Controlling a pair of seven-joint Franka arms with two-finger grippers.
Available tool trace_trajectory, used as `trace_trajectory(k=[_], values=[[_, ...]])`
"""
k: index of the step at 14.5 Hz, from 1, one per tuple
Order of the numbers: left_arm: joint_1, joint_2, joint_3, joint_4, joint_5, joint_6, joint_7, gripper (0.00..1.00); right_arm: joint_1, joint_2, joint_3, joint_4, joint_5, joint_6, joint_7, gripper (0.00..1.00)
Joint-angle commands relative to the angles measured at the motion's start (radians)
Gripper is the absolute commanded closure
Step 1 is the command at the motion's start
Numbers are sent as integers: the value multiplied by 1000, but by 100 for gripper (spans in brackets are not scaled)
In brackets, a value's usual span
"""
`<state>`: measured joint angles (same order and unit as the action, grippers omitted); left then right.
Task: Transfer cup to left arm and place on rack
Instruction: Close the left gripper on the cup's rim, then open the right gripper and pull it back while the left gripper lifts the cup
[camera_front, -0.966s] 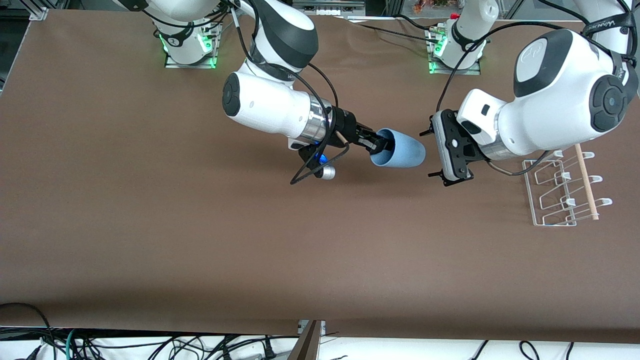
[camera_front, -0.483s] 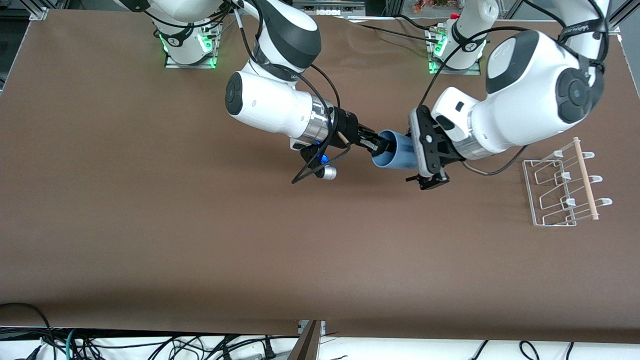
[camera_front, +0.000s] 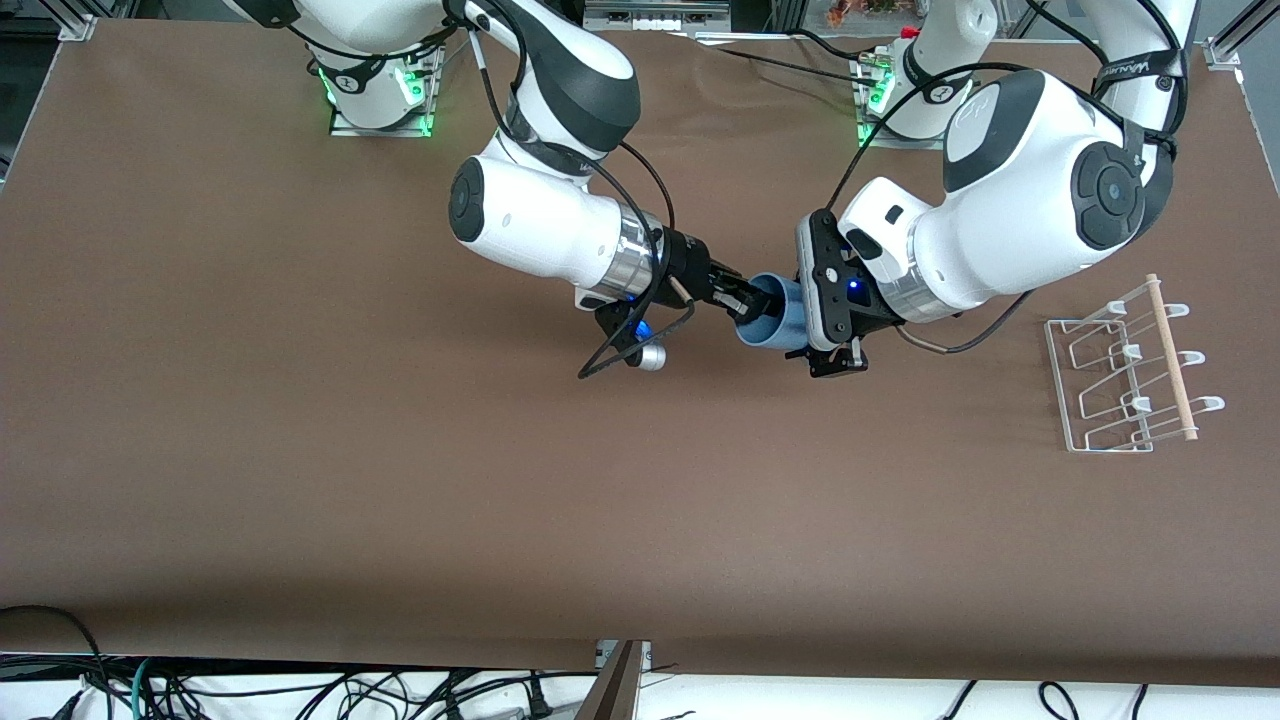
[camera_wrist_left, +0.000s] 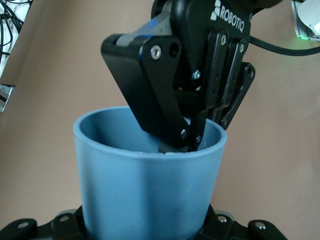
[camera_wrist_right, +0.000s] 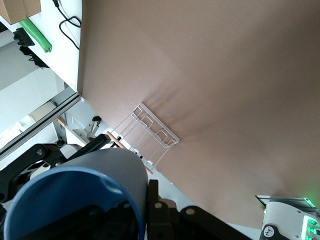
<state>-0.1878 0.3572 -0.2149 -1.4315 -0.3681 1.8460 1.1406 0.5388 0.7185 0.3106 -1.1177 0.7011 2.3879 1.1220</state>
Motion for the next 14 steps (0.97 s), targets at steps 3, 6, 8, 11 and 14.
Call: trace_trajectory(k=[3,6,8,11,14], values=[[-4,13,2,22,-28,-16,19,94,10,2,12,22,1,19,-1,100],[11,5,12,31,-18,-59,21,94,1,-1,12,22,11,19,16,36],[28,-1,12,31,-18,-92,25,94,-3,-10,12,22,11,17,13,2],[76,-15,14,31,-11,-168,27,94,-52,-25,12,21,11,5,5,1],[126,-35,14,28,92,-279,21,94,-114,-76,10,15,0,-54,7,1]])
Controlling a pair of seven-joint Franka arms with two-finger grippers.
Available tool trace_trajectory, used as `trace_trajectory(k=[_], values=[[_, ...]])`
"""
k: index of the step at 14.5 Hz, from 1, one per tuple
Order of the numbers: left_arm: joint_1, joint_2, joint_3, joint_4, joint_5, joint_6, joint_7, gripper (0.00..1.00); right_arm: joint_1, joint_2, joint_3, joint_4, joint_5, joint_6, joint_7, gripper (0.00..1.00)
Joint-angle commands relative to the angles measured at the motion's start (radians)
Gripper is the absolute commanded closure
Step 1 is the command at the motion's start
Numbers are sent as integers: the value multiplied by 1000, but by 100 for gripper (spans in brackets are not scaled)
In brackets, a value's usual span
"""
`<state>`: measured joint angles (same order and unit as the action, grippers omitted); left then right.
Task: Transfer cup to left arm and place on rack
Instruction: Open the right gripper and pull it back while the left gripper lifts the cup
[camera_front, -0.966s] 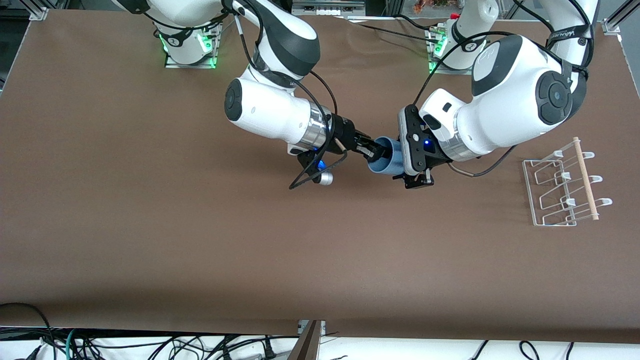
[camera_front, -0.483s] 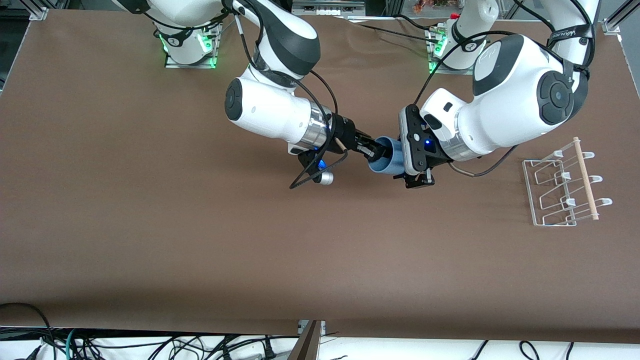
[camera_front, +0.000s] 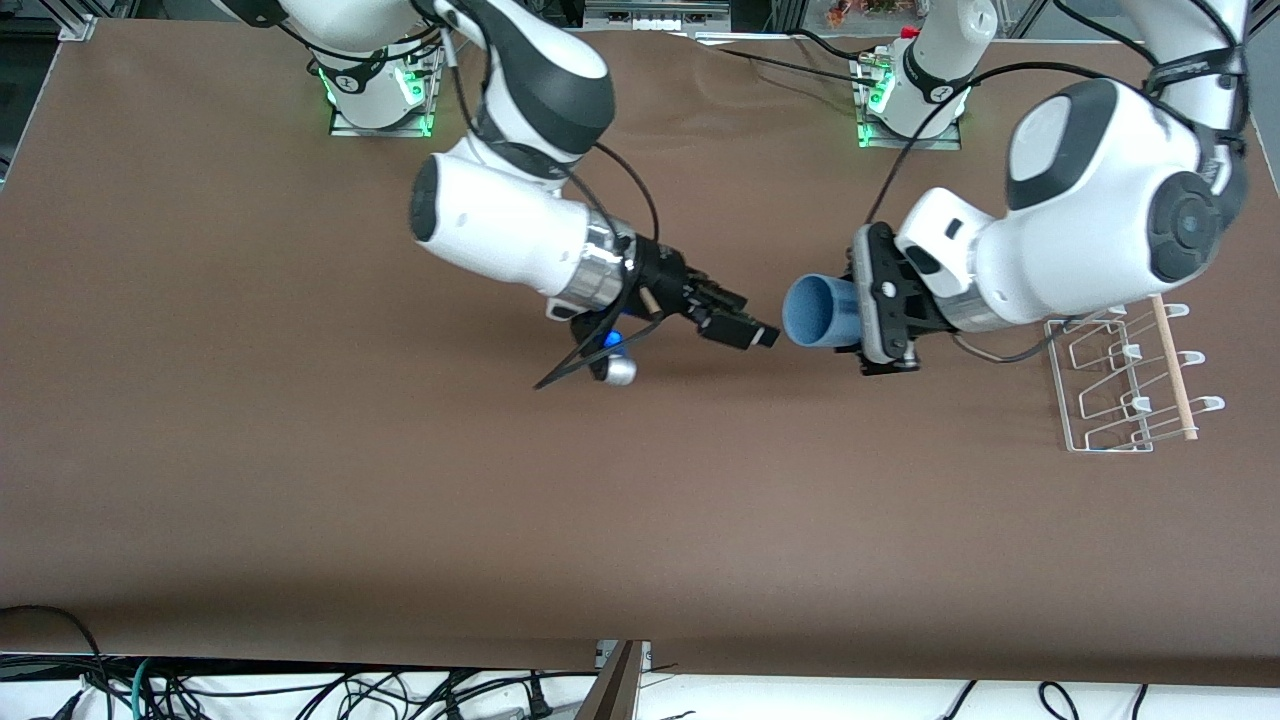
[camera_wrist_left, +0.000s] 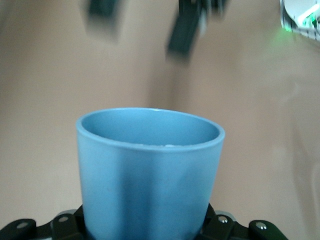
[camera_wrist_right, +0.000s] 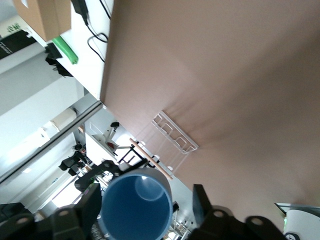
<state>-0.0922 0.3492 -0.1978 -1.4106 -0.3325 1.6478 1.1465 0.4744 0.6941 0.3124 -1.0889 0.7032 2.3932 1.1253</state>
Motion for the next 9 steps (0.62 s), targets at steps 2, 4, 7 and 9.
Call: trace_trajectory(k=[2,4,7,9], values=[[38,-30,-3,4,191,-161,-8,94,-132,-80,7,-16,-8,-182,4,1],[37,-30,-5,-4,332,-250,-78,93,-187,-123,-31,-14,-49,-335,5,1],[35,-18,-9,-43,530,-357,-134,93,-191,-206,-148,-14,-126,-512,-5,1],[35,-16,-9,-88,643,-425,-152,93,-191,-255,-222,-14,-171,-644,-85,1]])
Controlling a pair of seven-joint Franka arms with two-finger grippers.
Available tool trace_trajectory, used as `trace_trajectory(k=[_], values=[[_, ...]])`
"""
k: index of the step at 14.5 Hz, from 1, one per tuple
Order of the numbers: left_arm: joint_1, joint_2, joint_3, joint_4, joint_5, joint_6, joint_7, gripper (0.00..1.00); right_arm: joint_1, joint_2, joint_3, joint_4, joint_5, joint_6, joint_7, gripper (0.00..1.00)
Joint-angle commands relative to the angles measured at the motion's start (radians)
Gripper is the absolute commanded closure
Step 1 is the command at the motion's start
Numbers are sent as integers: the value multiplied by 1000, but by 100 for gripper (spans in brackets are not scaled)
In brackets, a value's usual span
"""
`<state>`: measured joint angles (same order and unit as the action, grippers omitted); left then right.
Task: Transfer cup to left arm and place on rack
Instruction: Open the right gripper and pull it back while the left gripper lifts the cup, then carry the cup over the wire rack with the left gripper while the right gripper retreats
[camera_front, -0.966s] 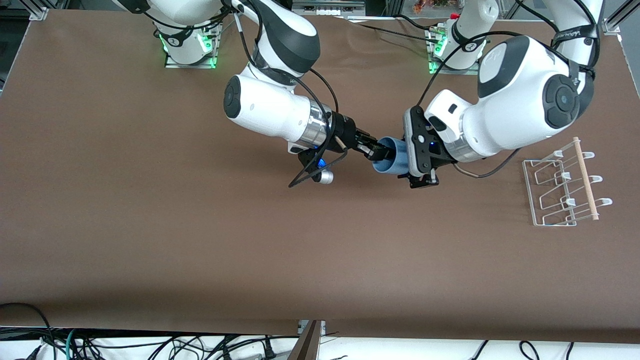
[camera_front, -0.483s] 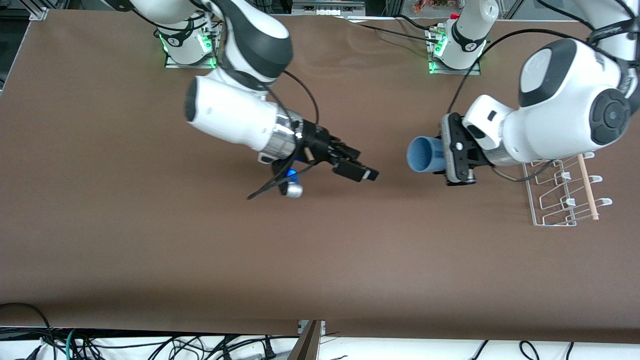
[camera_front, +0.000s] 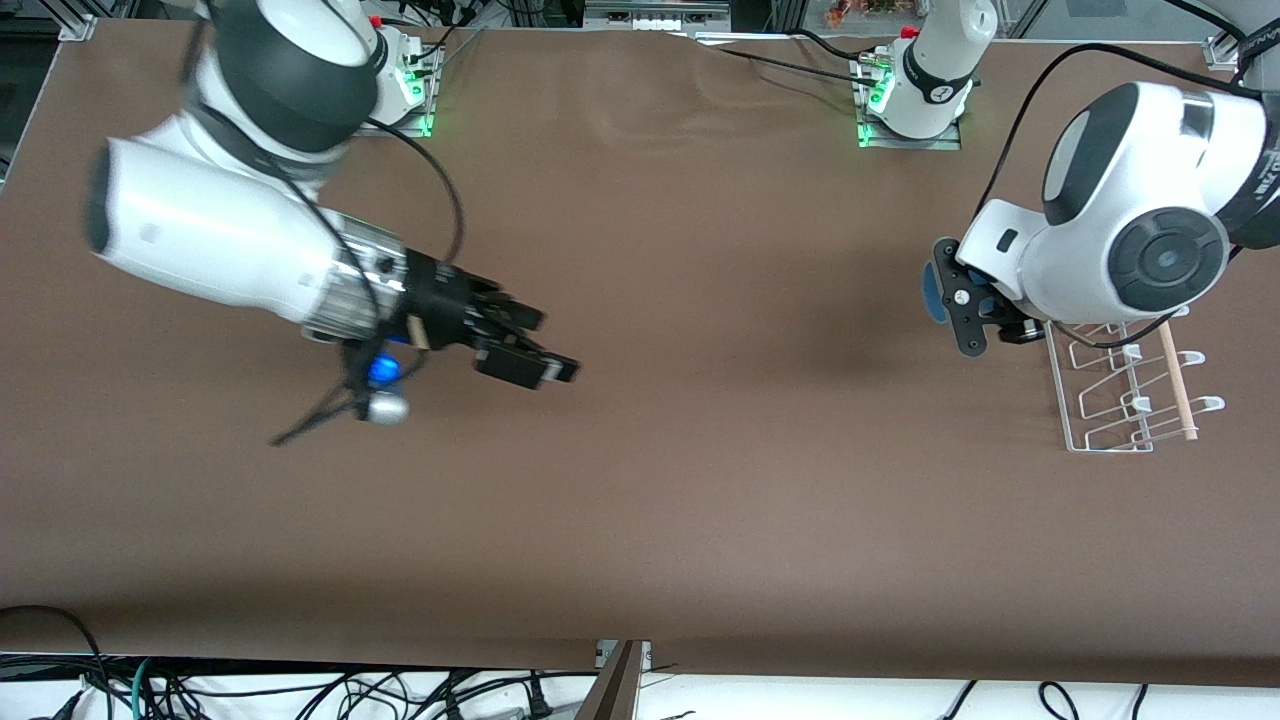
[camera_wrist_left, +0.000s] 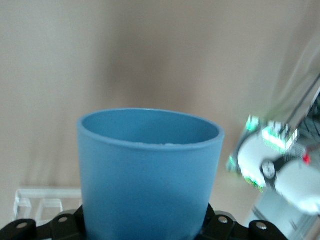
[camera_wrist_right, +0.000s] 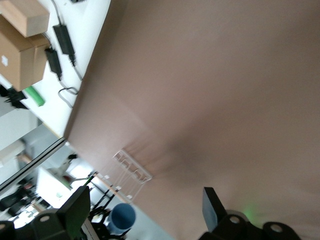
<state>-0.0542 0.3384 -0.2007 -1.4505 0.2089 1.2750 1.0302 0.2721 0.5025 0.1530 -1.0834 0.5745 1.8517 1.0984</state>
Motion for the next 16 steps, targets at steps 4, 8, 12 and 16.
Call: trace_trajectory(k=[4,8,12,16], values=[[0,50,-6,-112,348,-190,-154,94,10,-127,-287,-21,-48,-448,-383,1],[30,47,-5,-227,515,-138,-206,99,10,-127,-420,-43,-171,-482,-575,1],[25,45,-6,-358,697,-112,-399,100,10,-127,-444,-119,-277,-473,-686,1],[19,74,-8,-418,892,-57,-427,100,6,-396,-307,-623,-491,-148,-741,1]])
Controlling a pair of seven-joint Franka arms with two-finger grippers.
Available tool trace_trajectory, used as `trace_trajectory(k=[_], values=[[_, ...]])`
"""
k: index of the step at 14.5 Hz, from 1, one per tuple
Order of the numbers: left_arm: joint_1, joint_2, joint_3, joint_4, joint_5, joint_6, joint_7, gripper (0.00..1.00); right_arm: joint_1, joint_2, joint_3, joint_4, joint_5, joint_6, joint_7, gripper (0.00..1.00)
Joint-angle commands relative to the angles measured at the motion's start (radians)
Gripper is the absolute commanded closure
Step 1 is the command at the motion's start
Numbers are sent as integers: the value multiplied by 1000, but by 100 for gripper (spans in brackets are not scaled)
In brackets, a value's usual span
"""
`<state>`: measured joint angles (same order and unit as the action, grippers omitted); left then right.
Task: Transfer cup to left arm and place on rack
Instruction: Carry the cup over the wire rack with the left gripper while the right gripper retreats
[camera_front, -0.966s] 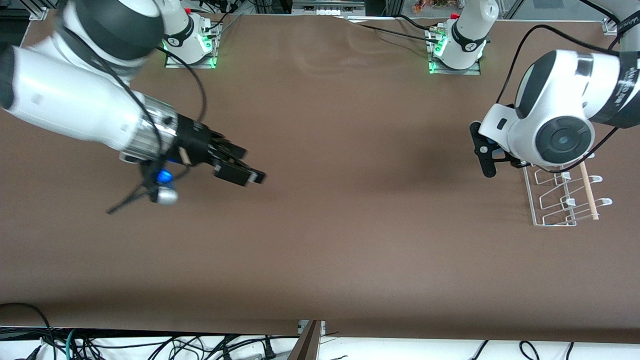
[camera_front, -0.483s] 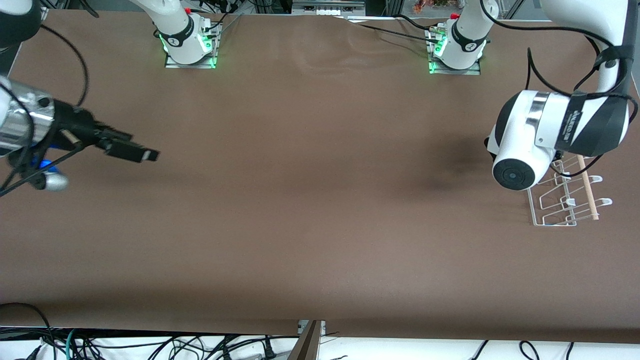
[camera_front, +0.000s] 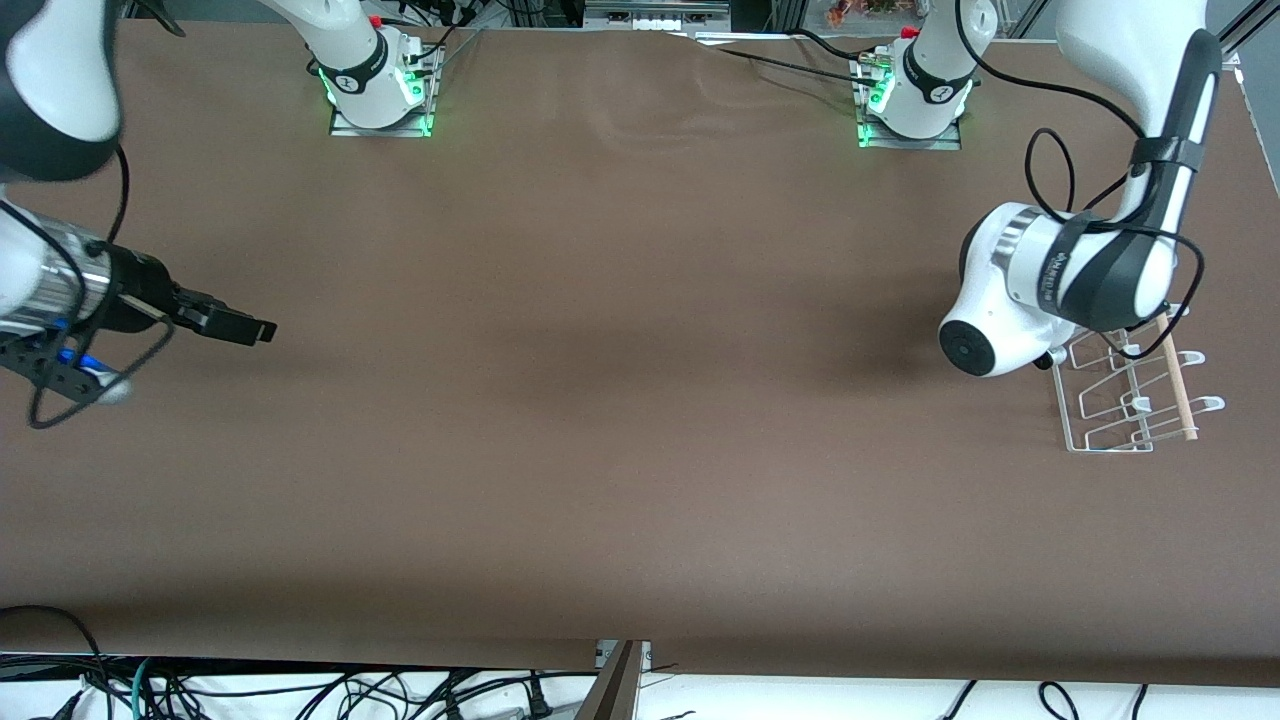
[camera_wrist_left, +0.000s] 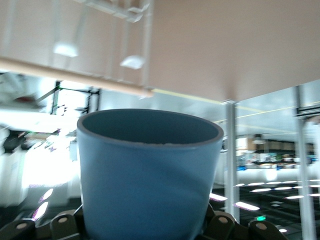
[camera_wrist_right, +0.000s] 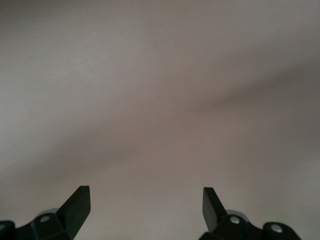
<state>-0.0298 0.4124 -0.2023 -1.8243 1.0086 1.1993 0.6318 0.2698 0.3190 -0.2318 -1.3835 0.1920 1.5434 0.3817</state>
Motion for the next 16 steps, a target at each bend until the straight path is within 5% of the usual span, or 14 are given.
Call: trace_trajectory(k=[1,5,16], values=[[-7,8,-6,-62,132,22,-30,100,-12,-259,94,-404,-124,225,-26,1],[-5,19,-6,-165,270,48,-127,100,-121,-310,189,-474,-184,293,-183,1],[86,26,-6,-208,407,212,-195,100,-141,-311,175,-336,-192,179,-366,1]])
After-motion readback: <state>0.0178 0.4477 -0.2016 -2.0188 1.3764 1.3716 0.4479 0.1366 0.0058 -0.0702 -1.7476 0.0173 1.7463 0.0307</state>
